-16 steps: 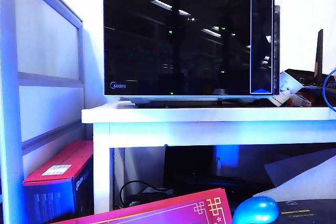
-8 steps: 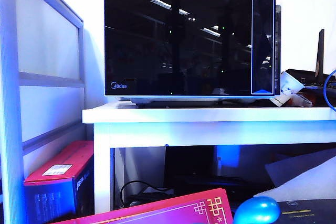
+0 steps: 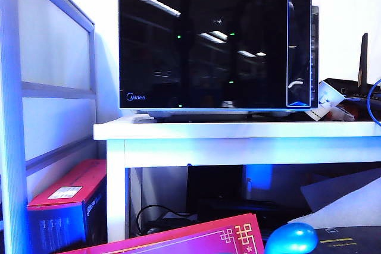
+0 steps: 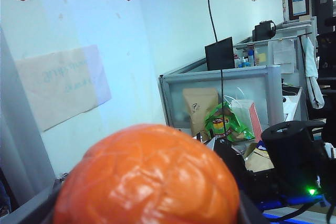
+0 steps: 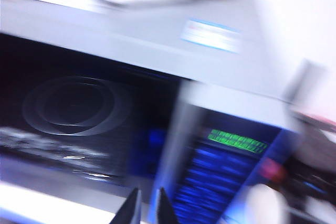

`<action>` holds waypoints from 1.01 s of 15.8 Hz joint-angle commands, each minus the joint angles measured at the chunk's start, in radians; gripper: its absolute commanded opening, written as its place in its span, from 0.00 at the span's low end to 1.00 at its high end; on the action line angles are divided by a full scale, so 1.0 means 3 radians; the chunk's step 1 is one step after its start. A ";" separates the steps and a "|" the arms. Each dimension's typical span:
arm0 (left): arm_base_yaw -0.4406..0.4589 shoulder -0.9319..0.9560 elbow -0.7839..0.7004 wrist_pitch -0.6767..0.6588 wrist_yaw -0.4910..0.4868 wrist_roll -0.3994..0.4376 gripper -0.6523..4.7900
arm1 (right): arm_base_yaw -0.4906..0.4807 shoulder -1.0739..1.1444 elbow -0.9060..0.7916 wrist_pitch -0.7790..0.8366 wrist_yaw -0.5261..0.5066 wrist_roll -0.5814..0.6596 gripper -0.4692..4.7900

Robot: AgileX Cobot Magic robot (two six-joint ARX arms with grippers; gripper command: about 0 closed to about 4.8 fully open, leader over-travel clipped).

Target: Open the microwave door, place the orange inside the microwave, then close the microwave door.

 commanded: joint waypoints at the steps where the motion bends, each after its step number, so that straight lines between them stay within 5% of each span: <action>1: -0.0001 -0.0014 0.0008 0.0042 0.0008 -0.0010 0.79 | 0.0001 0.0080 0.0014 0.0010 0.0004 0.0013 0.18; 9: -0.0001 -0.0014 0.0008 0.0036 0.0006 -0.0010 0.79 | -0.0029 -0.0004 0.0015 -0.0117 -0.1297 -0.0003 0.18; 12: -0.0001 -0.0014 0.0008 0.0019 0.0006 -0.0010 0.79 | -0.0069 -0.0137 0.0015 0.0025 -0.1249 0.0001 0.18; 16: -0.0001 -0.0014 0.0008 0.0020 0.0006 -0.0011 0.79 | -0.0060 -0.0148 0.0010 0.0121 -0.0546 0.0000 0.18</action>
